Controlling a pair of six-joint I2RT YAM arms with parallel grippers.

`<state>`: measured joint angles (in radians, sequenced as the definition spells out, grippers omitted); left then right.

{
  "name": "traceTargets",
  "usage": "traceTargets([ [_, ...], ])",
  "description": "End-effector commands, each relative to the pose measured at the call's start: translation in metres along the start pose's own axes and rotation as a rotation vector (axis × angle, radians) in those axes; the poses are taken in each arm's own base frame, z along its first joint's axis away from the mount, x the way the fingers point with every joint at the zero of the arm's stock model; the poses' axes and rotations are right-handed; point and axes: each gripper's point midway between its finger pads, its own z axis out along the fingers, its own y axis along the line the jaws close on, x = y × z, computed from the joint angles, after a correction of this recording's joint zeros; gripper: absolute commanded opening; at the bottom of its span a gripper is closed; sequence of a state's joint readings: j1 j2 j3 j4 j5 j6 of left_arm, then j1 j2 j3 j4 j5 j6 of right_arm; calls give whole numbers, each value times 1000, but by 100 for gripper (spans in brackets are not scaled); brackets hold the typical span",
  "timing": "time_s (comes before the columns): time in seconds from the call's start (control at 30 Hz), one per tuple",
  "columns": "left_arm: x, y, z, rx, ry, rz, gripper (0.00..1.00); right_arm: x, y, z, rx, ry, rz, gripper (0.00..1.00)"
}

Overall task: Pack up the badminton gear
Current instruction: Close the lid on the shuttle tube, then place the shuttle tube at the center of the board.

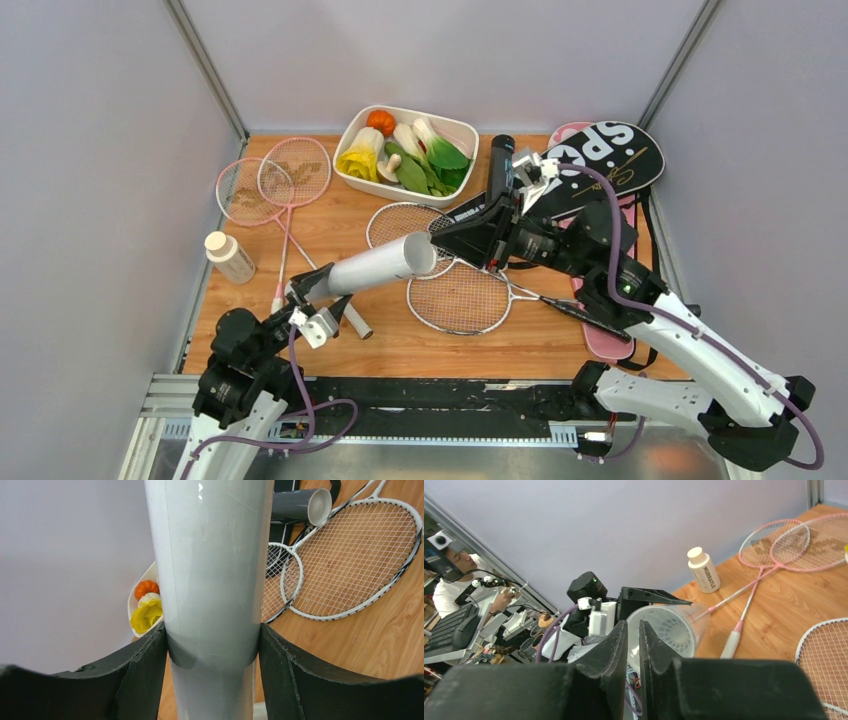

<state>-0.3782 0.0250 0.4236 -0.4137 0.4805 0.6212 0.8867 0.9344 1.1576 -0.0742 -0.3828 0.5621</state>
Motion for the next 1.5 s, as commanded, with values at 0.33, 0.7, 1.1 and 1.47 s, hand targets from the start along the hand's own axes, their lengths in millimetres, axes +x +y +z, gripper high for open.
traceTargets([
  [0.33, -35, 24, 4, -54, -105, 14, 0, 84, -68, 30, 199, 206, 102, 15],
  [0.7, -24, 33, 4, -112, -44, -72, 0, 2, -56, -5, 316, -62, -37, 59],
  [1.1, -9, 64, 36, -296, 138, -832, 0, -16, -160, -81, 934, -237, -237, 100],
  [1.47, 88, 88, 50, -761, 486, -1162, 0, 43, -301, -100, 1197, 9, -142, 100],
])
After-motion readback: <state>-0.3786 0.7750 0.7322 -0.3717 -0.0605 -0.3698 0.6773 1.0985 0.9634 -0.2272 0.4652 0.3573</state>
